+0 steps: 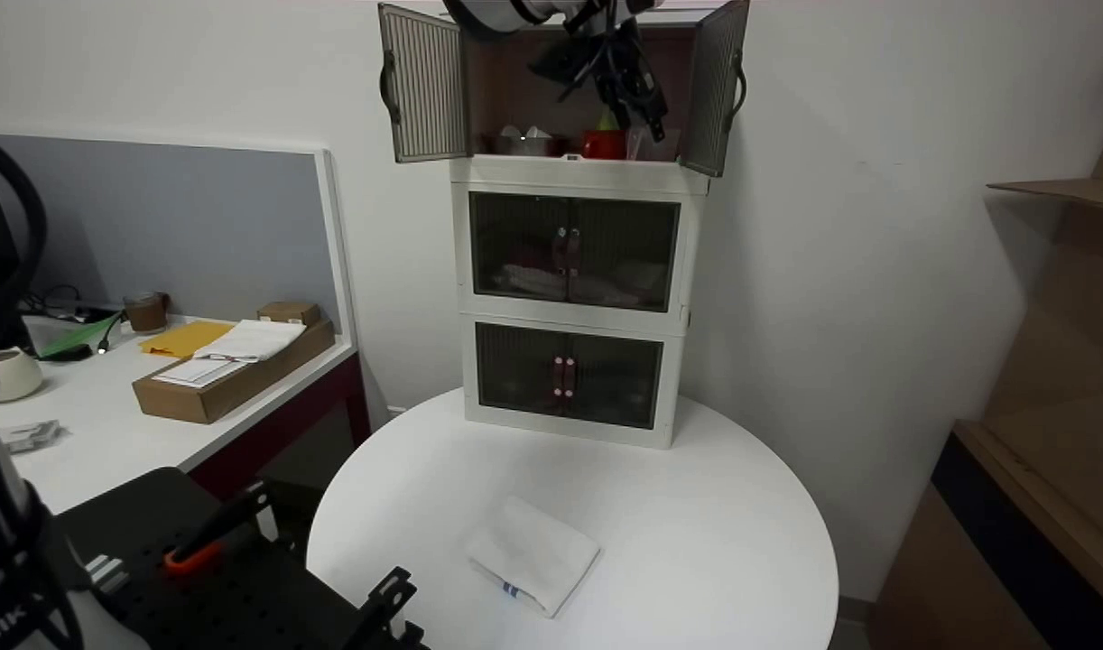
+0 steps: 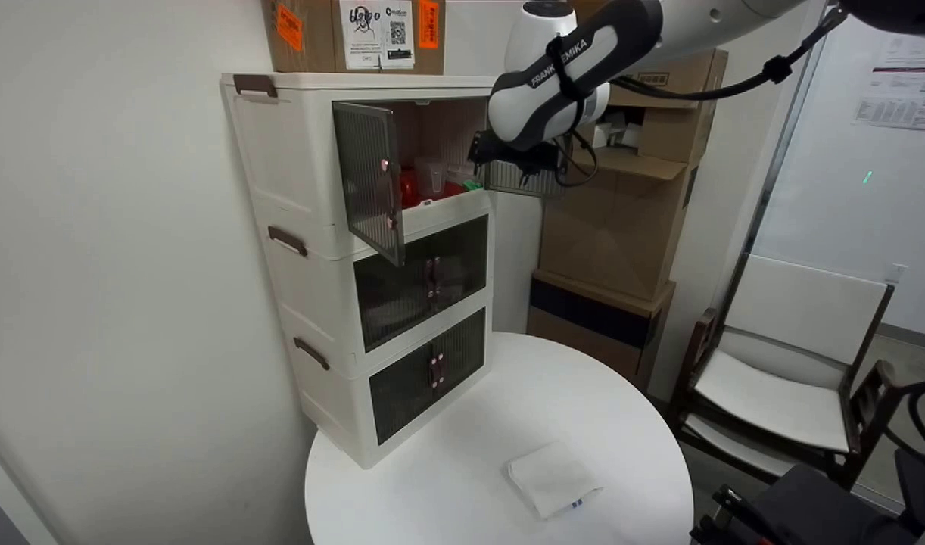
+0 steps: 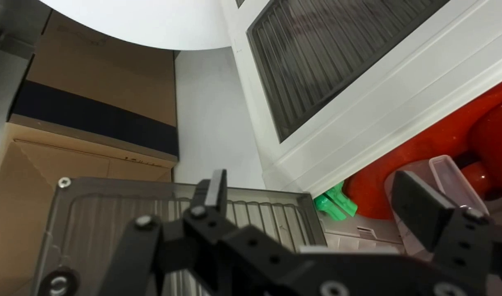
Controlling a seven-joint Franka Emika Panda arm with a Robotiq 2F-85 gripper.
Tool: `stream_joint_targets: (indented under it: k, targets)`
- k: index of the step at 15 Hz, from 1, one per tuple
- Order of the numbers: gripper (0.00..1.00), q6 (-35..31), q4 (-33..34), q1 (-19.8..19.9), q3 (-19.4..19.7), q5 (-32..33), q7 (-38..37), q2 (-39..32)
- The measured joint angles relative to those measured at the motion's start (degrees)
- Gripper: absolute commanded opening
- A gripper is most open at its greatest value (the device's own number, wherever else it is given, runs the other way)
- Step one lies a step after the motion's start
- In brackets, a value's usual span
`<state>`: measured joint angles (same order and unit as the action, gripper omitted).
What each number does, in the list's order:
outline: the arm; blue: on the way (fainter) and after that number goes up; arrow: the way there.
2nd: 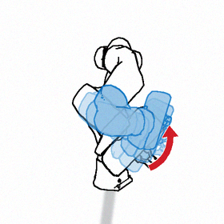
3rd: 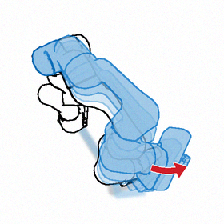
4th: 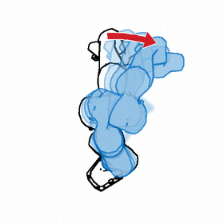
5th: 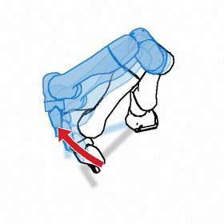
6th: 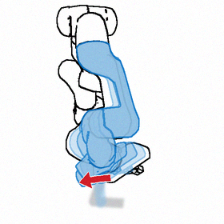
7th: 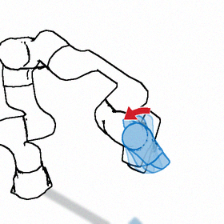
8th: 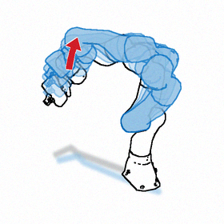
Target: Remove the jar from the top cabinet
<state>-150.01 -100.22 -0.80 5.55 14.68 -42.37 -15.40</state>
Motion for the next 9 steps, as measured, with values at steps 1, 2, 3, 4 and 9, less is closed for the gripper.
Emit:
stream_joint_targets:
  k: [1, 2, 3, 4, 9]
  targets:
    - [1.0, 0.02, 0.0, -0.06, -0.01, -0.15, 0.28, -0.13]
    - [1.0, 0.03, 0.0, -0.15, -0.05, -0.39, 0.67, -0.31]
    - [1.0, 0.03, -0.01, -0.32, -0.13, -0.46, 0.99, -0.5]
    - [1.0, 0.03, 0.0, -0.56, -0.18, -0.46, 1.15, -0.71]
    - [1.0, -0.01, 0.01, -2.04, -0.24, -0.52, 1.31, -1.53]
